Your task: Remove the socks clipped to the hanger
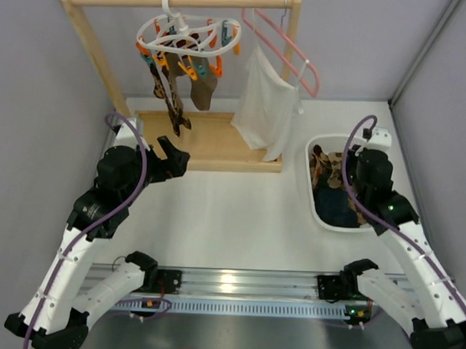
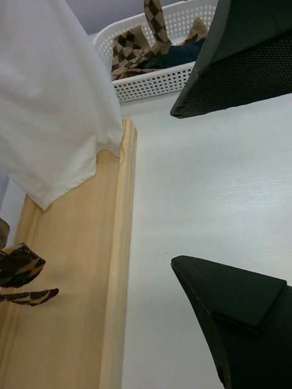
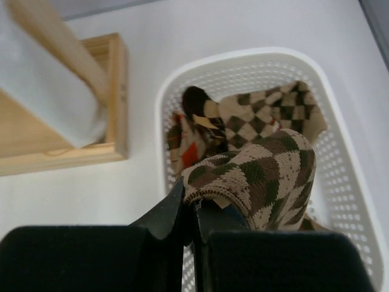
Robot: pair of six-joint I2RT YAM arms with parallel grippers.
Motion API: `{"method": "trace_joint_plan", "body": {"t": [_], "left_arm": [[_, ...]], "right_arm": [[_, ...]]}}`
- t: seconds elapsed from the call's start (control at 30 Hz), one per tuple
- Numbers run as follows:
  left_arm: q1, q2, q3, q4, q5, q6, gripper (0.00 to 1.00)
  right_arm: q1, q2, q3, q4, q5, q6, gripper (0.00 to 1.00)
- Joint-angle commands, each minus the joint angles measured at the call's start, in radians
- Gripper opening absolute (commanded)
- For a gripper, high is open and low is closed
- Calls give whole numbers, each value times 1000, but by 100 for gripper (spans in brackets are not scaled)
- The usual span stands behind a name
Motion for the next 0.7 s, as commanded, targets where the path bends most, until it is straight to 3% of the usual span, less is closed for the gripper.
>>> {"method": "trace_joint_plan", "body": {"t": [0.0,0.07,0.1,0.17,0.23,0.37,0.47,0.5,0.57,0.63,0.67], "left_arm": [[2,-41,14,-65,7,39,98],[2,-64,24,-99,16,82,98],[2,-72,24,-125,16,96,98],[3,-104,10,-142,10,136,98],[2,-138,-16,-144,-18,150,98],[3,-239,-129,-138,-166,127,98],[2,-262,-197,-127,-270,81,98],[2,-270,-202,-127,-286,72,98],[2,-281,-188,-129,-323,69,98],[5,-313,-197,-127,-364,43,98],[11,-323,-200,-130,-395,40,98]], "right_arm": [[-215,122,36,10,-240,-60,1],[-270,208,45,49,-274,-63,13],[-303,240,53,48,-291,-64,68],[-314,319,105,15,-327,-77,97],[-303,317,106,7,-325,-57,99],[-260,164,56,45,-337,-3,99],[-168,44,-41,209,-509,60,100],[-154,0,-121,388,-635,116,99],[-72,-11,-196,551,-693,200,99],[31,36,-193,588,-545,181,99],[176,61,-153,585,-455,132,99]]}}
